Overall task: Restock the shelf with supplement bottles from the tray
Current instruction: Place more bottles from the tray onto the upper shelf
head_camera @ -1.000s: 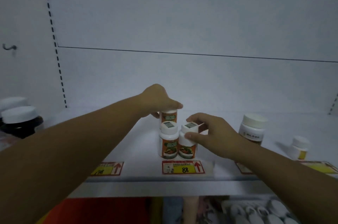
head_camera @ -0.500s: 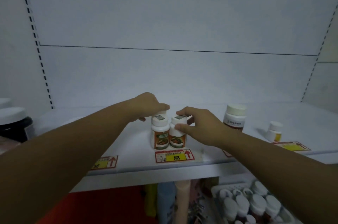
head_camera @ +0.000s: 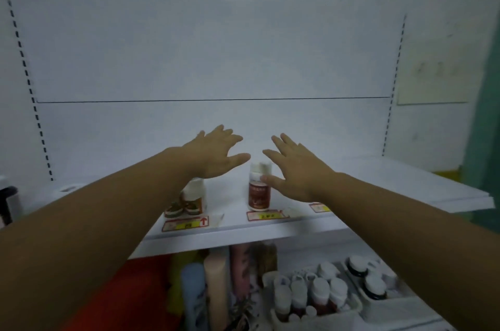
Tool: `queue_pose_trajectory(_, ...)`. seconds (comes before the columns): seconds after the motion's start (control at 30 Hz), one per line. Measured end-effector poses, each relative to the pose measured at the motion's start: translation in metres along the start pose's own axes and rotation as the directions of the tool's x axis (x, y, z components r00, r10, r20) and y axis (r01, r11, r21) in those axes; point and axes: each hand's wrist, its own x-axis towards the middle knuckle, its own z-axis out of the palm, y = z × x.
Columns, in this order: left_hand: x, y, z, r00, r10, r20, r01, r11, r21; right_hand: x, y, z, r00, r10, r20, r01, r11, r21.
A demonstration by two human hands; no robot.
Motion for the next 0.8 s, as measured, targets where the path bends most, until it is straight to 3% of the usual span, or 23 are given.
queue_pose_trajectory(0.17,0.010,0.084,0.014,0.995,0.090,0.032,-0.087,0.991,-0.103,-0.077,0.055,-0.007,0.996,0.086,-0.002,-0.086,0.996,0.012)
queue_pose_trajectory(0.27,0.018,0.144,0.033,0.986,0.162,-0.033,-0.166,0.974,-0.152,-0.125,0.086,-0.003,0.994,0.107,0.007,-0.107,0.993,0.040)
queue_pose_trajectory(0.4,0.011,0.230,0.080,0.938,0.347,0.010,-0.322,0.880,-0.349,-0.197,0.129,0.015,0.984,0.159,0.086,-0.165,0.984,0.064)
queue_pose_trajectory(0.5,0.008,0.269,0.123,0.894,0.419,0.157,-0.290,0.811,-0.508,-0.246,0.169,0.034,0.965,0.227,0.133,-0.234,0.971,0.039)
queue_pose_trajectory(0.57,0.013,0.283,0.150,0.865,0.432,0.255,-0.260,0.820,-0.510,-0.268,0.193,0.048,0.937,0.309,0.166,-0.318,0.947,0.034)
queue_pose_trajectory(0.67,0.037,0.295,0.182,0.866,0.407,0.291,-0.246,0.853,-0.460,-0.277,0.223,0.076,0.901,0.391,0.186,-0.404,0.914,0.031)
queue_pose_trajectory(0.8,0.080,0.307,0.231,0.862,0.390,0.323,-0.169,0.824,-0.541,-0.278,0.256,0.128,0.861,0.449,0.239,-0.477,0.876,0.071)
